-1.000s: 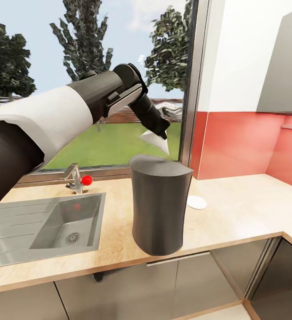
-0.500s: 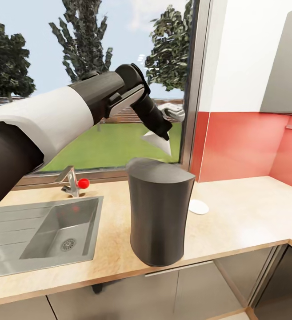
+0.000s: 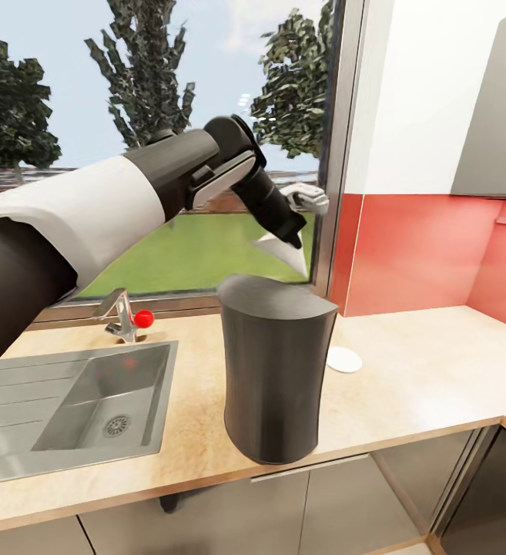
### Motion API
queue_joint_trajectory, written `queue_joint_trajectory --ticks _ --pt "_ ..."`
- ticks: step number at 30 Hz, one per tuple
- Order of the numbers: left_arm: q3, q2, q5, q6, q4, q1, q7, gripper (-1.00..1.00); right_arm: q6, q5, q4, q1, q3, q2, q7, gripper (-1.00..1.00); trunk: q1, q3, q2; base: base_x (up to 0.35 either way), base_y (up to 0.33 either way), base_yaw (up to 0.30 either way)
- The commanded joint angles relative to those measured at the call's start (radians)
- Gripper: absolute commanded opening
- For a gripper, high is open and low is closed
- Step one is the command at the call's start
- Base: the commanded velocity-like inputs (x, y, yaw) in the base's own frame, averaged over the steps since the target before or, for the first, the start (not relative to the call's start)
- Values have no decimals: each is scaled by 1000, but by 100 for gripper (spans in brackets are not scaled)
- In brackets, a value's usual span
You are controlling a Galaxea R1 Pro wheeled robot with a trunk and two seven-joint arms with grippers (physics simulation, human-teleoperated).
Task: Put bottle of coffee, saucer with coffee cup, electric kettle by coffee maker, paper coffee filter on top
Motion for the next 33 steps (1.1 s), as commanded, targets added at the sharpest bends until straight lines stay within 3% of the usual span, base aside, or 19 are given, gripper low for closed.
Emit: queue_joint_trajectory --ticks 1,11,15,21,22,33 --pt "2 0 1 1 1 -2 -5 -100 -3 0 1 -1 4 0 0 100 0 -2 -1 0 0 0" --pt "59 0 1 1 1 -2 -5 -100 -3 0 1 -1 4 0 0 100 0 -2 -1 0 0 0" --pt "60 0 1 1 1 -2 -5 -100 -3 0 1 -1 4 0 0 100 0 -2 -1 0 0 0" --pt "93 0 5 2 19 30 8 -100 -7 13 1 -1 5 0 0 100 0 -2 -1 0 -3 0" --pt "172 0 6 2 20 32 9 -100 -7 16 1 -1 5 0 0 100 0 -2 -1 43 -97 0" --pt "177 0 6 2 21 38 10 -100 -8 17 1 -1 4 0 0 100 0 -2 -1 22 -62 39"
